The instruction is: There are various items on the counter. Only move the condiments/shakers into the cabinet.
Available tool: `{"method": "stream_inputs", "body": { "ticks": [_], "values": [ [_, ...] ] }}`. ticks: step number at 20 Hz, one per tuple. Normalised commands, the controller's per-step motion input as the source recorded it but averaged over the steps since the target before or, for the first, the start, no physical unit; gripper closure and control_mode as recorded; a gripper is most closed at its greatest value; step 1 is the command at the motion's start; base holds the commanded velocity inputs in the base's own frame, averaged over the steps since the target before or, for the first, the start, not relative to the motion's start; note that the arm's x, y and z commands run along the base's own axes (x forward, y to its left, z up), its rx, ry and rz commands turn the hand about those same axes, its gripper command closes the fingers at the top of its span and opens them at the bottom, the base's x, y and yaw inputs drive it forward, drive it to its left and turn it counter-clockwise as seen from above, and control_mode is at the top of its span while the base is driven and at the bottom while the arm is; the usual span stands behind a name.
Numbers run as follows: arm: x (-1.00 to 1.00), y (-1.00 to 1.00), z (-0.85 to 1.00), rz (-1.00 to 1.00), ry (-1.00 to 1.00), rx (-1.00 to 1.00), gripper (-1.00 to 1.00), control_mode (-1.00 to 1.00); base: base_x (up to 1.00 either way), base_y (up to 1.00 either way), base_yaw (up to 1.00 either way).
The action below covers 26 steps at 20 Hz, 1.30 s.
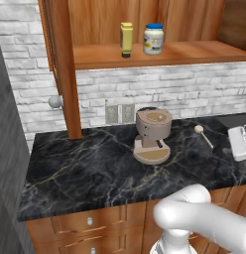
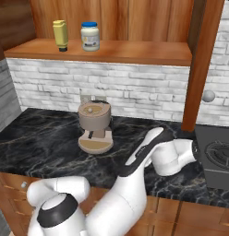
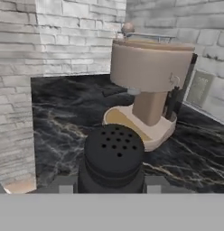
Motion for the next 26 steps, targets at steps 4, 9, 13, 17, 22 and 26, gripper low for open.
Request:
{"method": "stream_inputs", "body": {
  "ticks": [4, 9, 13, 17, 22, 26],
  "values": [
    [-0.19, -0.01, 1.0, -0.05, -0.25, 0.0, 1.0, -1.0, 0.0, 0.0, 0.0],
    [0.0, 0.0, 1.0, -0.07, -0.13, 0.0, 1.0, -1.0, 0.0, 0.0, 0.0],
    [0.05, 0.0, 1.0, -0.12, -0.05, 0.0, 1.0, -1.0, 0.0, 0.0, 0.0],
    [0.16, 0.01, 1.0, -0.18, -0.04, 0.0, 1.0, -1.0, 0.0, 0.0, 0.0],
    [0.31, 0.02, 1.0, -0.18, 0.0, -0.01, 1.0, -1.0, 0.0, 0.0, 0.0],
    [0.29, 0.06, 1.0, -0.15, 0.0, -0.01, 1.0, -1.0, 0.0, 0.0, 0.0]
  ]
}}
